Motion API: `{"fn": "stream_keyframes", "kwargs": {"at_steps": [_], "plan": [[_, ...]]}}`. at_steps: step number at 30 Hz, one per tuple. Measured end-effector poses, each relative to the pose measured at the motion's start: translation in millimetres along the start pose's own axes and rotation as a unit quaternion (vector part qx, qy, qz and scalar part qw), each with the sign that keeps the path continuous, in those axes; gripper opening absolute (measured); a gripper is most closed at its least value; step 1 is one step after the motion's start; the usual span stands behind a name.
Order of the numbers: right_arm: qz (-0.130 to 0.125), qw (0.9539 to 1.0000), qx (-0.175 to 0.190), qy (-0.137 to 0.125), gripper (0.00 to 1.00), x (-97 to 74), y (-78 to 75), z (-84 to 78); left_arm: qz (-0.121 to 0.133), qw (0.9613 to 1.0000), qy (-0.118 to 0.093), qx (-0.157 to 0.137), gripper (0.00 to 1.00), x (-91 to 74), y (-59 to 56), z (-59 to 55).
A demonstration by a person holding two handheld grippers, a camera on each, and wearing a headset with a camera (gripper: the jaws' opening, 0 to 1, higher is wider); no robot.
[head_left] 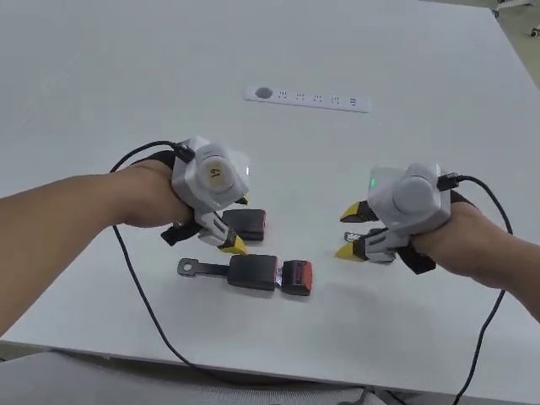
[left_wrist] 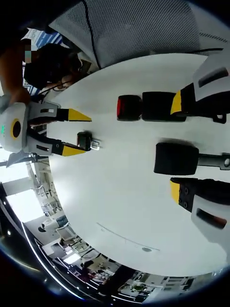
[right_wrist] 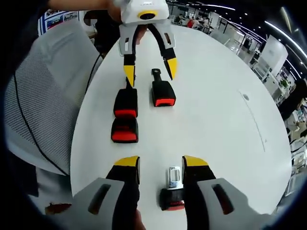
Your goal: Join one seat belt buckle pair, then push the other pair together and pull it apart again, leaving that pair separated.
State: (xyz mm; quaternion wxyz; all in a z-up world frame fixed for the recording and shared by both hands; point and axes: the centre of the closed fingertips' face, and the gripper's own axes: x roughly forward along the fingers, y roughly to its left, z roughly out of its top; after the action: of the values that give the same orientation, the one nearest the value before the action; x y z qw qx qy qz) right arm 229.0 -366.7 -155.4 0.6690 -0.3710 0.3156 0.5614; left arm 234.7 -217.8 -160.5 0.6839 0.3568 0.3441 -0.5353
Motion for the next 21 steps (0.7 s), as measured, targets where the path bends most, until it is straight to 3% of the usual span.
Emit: {"fn": "stream_keyframes", "kwargs": {"at_steps": [6, 10, 13, 16, 21], "plan": [[-0.003, 0.9999, 0.006, 0.013, 0.33, -4.9, -16.3, -20.5, -0.001, 1.0, 0.007, -0.007, 0.53, 1.7, 11.0, -10.6], [-0.003, 0.9995, 0.016, 0.028, 0.34, -5.4, -22.3, -37.9, -0.011, 0.9998, 0.015, 0.01, 0.5, 6.3, 7.4, -15.2], [0.001, 0.9994, 0.012, 0.031, 0.34, -2.8, -20.1, -42.9, -0.002, 0.9996, 0.027, 0.01, 0.53, 10.8, 11.8, -22.3], [0.005, 0.9992, 0.006, 0.04, 0.34, -1.8, -18.1, -50.4, -0.011, 0.9996, 0.024, 0.007, 0.5, 13.0, 8.1, -22.8], [0.01, 0.9987, 0.017, 0.048, 0.35, -3.8, -18.8, -63.7, -0.01, 0.9996, 0.027, -0.002, 0.49, 16.0, 13.8, -27.3]]}}
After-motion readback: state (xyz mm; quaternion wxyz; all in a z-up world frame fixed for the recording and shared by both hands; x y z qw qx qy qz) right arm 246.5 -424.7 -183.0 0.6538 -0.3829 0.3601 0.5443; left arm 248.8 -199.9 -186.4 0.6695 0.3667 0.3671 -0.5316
